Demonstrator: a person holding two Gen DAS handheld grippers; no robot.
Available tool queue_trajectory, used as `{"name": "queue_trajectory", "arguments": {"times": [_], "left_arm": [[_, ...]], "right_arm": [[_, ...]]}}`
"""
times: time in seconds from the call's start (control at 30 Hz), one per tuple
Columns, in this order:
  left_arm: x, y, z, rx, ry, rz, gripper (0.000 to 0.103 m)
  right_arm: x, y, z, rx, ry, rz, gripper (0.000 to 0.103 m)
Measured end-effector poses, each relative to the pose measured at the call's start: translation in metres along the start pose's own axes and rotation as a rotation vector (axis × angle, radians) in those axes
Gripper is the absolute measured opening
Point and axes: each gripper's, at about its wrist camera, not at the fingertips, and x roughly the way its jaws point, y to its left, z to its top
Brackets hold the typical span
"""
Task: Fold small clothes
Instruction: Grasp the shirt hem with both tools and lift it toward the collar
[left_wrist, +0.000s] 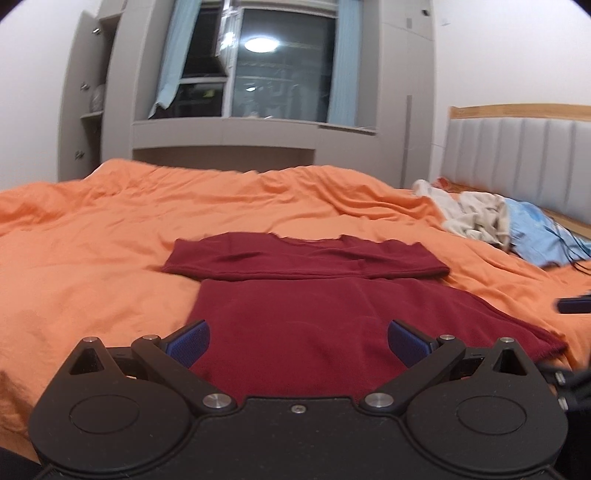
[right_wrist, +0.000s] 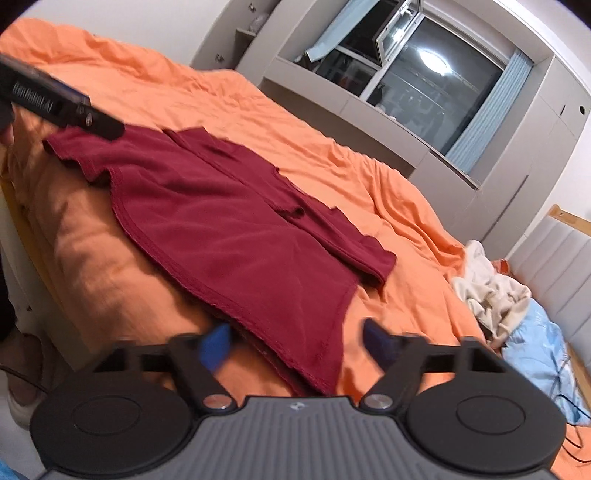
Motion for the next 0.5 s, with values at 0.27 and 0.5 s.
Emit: {"name": "queue_trajectory", "arguments": {"times": [0.27,0.5], "left_arm": [[-0.007,-0.025,-0.016,0.138,0.012,-0.070,0.102],[0.019,-0.039,-0.027,0.238,0.120,-0.016,0.103]], "right_arm": [[-0.008,-0.024,0.012,0.123,-0.128,0.072,0.008],[-0.014,-0.067,0.023,0.312,-0.200,0.096,0.008]]}}
